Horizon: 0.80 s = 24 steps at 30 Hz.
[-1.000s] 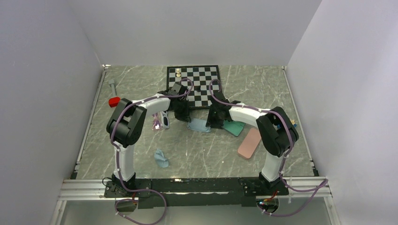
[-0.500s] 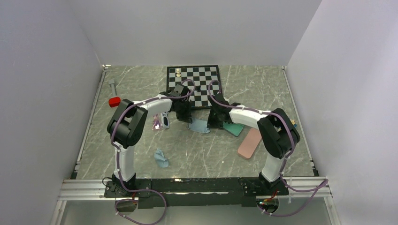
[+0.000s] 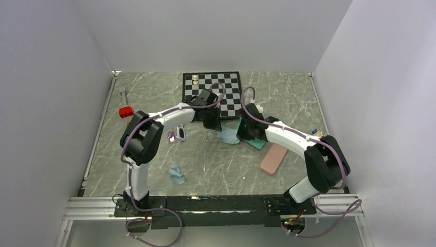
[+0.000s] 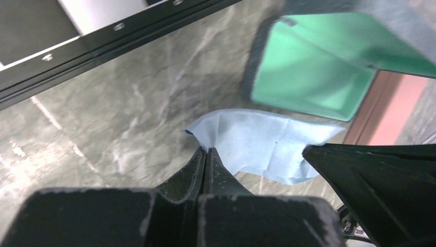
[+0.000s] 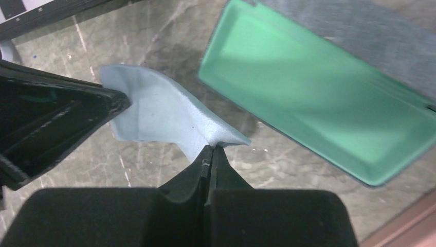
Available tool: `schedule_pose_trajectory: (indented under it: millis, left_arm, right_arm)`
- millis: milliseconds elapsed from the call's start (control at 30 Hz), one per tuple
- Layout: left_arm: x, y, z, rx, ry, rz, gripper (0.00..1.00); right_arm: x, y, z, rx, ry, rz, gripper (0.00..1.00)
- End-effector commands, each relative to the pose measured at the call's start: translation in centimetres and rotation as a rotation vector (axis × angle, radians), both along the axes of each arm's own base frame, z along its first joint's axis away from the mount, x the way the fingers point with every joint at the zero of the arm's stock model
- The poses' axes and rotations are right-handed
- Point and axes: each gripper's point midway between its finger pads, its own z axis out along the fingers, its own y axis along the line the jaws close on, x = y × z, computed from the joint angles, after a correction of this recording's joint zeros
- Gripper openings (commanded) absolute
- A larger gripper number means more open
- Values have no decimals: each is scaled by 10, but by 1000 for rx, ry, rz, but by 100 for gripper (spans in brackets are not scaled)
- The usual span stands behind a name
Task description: Organize the sunglasses
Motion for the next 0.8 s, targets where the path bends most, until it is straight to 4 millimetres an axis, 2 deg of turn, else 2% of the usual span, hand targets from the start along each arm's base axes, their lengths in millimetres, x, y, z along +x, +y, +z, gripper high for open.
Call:
schedule_pose_trajectory:
  millis: [0,267,400,567,767]
  left_arm:
    - [11,-41,47,-117,-128,-92,0]
    - [17,-85,50,-157,-184,-180,0]
    - [20,-100,44,-165,-163,-216,0]
    - [22,-106,32,-137,-151,-222,0]
    - [27,-106,23,-119,-165,-214,0]
  right_arm:
    - [-3,-29,11,-47,-38,-64,0]
    - [-11,-64,7,-29,-21,-116,0]
    - [-11,-73,4,-36,-15,-124,0]
    - [-14,-74,-8,-31,25,-130,0]
    - [-14,-86,-16,-80,31,-163,0]
